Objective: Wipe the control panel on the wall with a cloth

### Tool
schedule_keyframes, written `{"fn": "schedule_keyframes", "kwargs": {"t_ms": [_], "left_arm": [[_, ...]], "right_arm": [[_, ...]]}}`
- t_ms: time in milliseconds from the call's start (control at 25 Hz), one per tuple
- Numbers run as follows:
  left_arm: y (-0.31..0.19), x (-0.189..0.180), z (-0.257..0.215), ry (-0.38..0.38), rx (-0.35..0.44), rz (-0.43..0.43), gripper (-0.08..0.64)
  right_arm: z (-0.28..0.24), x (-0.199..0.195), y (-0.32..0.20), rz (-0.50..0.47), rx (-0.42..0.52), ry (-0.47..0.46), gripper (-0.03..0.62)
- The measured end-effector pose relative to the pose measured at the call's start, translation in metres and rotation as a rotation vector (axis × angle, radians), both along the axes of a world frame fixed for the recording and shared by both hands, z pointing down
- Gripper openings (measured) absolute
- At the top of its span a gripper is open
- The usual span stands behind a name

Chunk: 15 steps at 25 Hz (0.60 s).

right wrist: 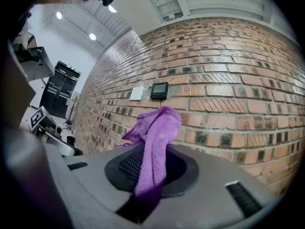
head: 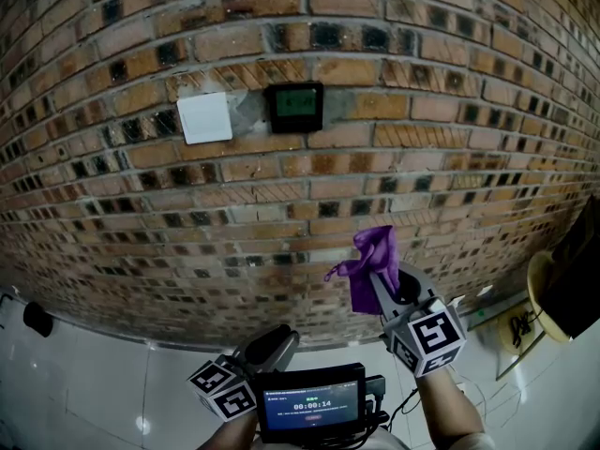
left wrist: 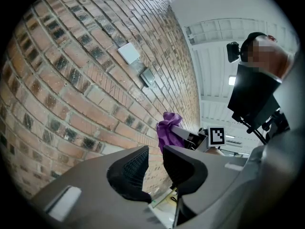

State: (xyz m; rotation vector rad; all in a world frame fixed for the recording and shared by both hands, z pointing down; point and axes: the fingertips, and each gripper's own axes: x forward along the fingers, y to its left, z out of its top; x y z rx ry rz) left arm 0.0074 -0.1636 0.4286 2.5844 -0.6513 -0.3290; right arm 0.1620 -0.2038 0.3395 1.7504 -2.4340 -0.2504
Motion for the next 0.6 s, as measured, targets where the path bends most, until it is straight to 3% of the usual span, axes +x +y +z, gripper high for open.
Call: {"fn": "schedule_keyframes", "kwargs": {"t_ms": [600], "left_arm": [[-0.0002,-0.0009,0.0012,0.003,-0.003,0.002,0.081]], "right_arm": [[0.0062,-0.0019,0.0022,0.007,-0.018,0.014,0.08]]}}
